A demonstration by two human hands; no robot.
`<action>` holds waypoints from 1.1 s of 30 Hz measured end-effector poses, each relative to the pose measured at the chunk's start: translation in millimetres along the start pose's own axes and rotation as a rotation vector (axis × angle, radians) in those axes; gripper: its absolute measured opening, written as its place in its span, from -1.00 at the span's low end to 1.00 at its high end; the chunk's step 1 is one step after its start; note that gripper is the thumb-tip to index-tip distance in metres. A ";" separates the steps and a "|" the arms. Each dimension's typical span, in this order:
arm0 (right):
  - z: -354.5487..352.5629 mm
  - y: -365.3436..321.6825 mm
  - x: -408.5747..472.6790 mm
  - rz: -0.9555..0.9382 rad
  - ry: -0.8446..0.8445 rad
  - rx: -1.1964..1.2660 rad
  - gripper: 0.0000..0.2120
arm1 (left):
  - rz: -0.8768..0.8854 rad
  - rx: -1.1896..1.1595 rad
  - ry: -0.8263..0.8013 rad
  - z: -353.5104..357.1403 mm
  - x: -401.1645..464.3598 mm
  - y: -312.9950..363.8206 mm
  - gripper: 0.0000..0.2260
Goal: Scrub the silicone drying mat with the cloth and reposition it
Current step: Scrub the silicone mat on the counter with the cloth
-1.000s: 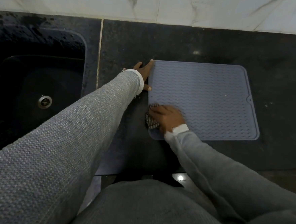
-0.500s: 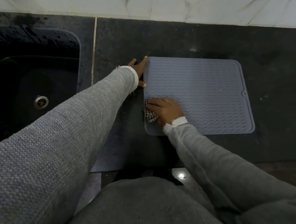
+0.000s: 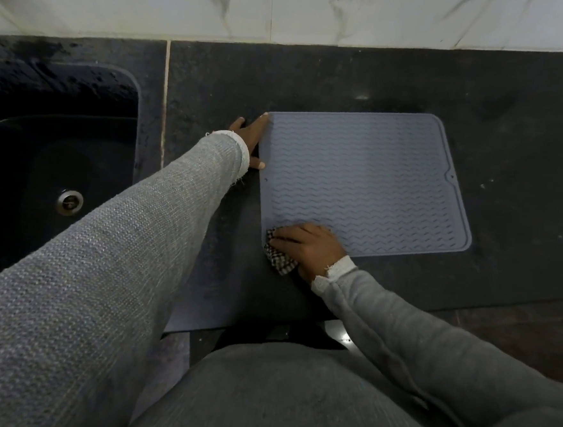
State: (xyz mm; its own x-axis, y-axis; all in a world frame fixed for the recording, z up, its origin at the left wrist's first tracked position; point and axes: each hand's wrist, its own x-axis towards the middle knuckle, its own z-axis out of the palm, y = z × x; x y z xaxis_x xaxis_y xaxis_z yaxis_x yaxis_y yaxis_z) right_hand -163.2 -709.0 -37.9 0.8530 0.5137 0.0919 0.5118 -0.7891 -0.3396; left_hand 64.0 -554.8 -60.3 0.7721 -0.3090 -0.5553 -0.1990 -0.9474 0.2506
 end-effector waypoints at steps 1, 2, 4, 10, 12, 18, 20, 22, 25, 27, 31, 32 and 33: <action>-0.6 0.0 2.9 -0.010 0.008 0.000 -0.53 | -0.002 -0.002 0.004 0.7 -0.7 -0.1 -0.05; 0.3 -0.2 5.1 -0.038 0.003 -0.017 -0.55 | 0.000 -0.001 0.009 1.2 -1.3 -0.1 -0.05; 4.0 -0.6 4.4 -0.118 -0.031 -0.072 -0.58 | 0.014 0.001 0.015 1.1 -2.0 -0.3 -0.06; 3.3 28.3 -29.2 -0.239 -0.031 -0.117 -0.57 | 0.026 0.008 0.012 0.8 -1.5 -1.5 -0.05; 2.5 33.4 -35.2 -0.246 -0.026 -0.137 -0.56 | 0.019 0.005 0.014 1.3 -1.3 -1.5 -0.04; 2.4 32.8 -32.5 -0.213 -0.005 -0.081 -0.51 | -0.003 -0.024 0.069 6.0 -6.7 1.1 -0.09; 1.2 35.3 -31.5 -0.196 -0.016 -0.035 -0.50 | -0.009 -0.030 0.134 13.0 -14.1 -1.2 -0.14; -0.7 39.6 -29.6 -0.202 -0.043 0.025 -0.51 | -0.024 -0.044 0.208 24.5 -25.0 -5.0 -0.20; -8.4 50.8 -18.7 -0.235 -0.046 0.121 -0.58 | -0.076 -0.122 0.277 41.9 -42.2 -11.9 -0.26; -14.5 59.2 -5.5 -0.262 -0.043 0.148 -0.59 | -0.108 -0.194 0.304 49.9 -55.1 -18.1 -0.27; -25.2 68.2 30.4 -0.316 -0.074 0.106 -0.45 | -0.154 -0.277 0.354 65.2 -87.5 -34.5 -0.27; -27.7 69.1 41.3 -0.337 -0.092 0.104 -0.42 | -0.189 -0.290 0.368 69.2 -97.2 -39.0 -0.26; -29.8 69.3 52.5 -0.363 -0.114 0.107 -0.41 | -0.225 -0.296 0.382 73.3 -107.1 -43.8 -0.26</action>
State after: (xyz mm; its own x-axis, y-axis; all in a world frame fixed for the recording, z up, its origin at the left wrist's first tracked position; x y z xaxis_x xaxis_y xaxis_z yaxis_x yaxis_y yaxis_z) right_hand -79.9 -746.7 -28.7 0.5985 0.7918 0.1218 0.7596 -0.5125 -0.4005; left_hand -54.3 -486.2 -70.0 0.9518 0.0033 -0.3068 0.1329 -0.9057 0.4025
